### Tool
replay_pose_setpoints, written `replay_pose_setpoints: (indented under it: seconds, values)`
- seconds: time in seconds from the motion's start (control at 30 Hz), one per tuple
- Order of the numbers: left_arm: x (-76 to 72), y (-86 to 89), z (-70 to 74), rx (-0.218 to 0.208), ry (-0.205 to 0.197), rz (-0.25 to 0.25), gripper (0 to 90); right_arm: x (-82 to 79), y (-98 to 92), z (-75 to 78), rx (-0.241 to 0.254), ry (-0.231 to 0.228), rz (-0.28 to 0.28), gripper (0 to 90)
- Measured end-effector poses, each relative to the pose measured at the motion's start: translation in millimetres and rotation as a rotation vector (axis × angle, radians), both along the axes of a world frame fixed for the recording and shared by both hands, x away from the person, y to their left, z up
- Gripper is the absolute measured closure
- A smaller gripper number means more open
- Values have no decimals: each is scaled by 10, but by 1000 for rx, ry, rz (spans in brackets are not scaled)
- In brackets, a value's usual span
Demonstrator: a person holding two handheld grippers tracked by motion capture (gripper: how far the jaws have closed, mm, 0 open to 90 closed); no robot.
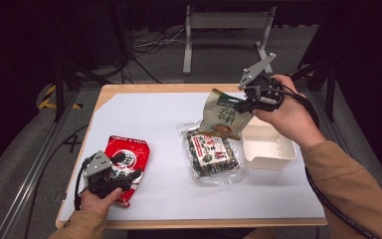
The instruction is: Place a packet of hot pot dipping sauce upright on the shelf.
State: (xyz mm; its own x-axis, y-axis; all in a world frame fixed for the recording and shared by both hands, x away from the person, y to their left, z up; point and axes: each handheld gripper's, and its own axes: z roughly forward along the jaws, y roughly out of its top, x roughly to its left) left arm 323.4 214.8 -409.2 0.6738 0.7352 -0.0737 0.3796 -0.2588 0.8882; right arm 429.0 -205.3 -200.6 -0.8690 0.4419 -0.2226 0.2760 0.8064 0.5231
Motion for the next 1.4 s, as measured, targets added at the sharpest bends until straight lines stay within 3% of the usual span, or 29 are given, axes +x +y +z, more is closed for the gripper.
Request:
replay_pose_setpoints:
  seconds: [0.53, 1.07, 1.4]
  values:
    - [4, -2, -9, 4, 7, -4, 206, 248, -360, 58, -15, -86, -11, 894]
    - [-40, 15, -12, 5, 3, -3, 231, 500, -681, 64, -78, -162, -37, 894]
    - [-87, 15, -25, 43, -13, 8, 224, 637, -905, 59, -77, -179, -63, 893]
